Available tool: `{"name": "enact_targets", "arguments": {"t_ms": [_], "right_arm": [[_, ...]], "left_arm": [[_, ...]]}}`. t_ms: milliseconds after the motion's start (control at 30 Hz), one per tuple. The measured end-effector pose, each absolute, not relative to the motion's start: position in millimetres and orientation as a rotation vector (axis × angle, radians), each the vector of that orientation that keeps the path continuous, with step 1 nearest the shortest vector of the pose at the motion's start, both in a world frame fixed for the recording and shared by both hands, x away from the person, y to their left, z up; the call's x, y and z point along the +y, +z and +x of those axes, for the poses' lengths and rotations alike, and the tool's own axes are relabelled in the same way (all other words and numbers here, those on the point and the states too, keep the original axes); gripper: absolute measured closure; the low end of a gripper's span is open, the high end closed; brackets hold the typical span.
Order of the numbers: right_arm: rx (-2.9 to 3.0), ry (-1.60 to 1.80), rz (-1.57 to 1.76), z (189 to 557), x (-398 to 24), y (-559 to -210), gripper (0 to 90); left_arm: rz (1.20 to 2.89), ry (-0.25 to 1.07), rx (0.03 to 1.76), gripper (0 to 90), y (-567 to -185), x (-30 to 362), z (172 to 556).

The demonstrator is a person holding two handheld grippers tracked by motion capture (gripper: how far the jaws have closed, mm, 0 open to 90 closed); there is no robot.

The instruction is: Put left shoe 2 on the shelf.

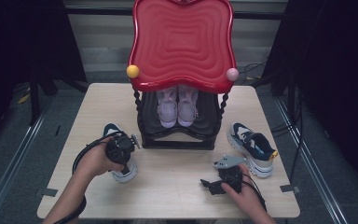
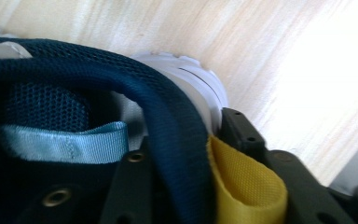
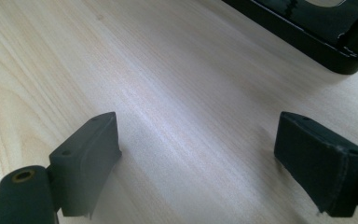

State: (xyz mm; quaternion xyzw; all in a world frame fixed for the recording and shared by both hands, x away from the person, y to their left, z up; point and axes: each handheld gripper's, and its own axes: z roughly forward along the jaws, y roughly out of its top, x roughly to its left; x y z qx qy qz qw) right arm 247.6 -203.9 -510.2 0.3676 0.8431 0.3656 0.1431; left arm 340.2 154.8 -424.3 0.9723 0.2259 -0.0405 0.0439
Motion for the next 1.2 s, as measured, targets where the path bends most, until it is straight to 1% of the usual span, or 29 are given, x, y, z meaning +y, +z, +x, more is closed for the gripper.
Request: {"name": "enact_targets", "arguments": {"t_ms": [200,333,400,733,867,900,1200], "right_arm": [[2.432,1.054,1.059,248,-204,-510,13.3],[2.434,1.055,1.059,248,-204,-510,13.3],[2.433,1.054,1.058,248,-204,-510,13.3],[2.433,1.059,1.062,248,-204,-510,13.3],[2.431,1.059,1.057,248,-204,-510,13.3],[2.430,1.059,1.057,248,-204,-510,13.3],[2.432,1.059,1.060,248,-204,-510,13.3]], "left_arm": [[2.959,-0.127,0.683,74.6,-423,154,337],[2.976,-0.133,0.657,75.1,-419,152,337],[2.967,-0.136,0.682,75.4,-417,151,336],[2.971,-0.150,0.699,75.5,-405,149,335],[2.991,-0.159,0.670,75.5,-397,151,337],[2.966,-0.160,0.699,75.5,-396,150,335],[2.974,-0.169,0.676,75.5,-376,150,336]]}}
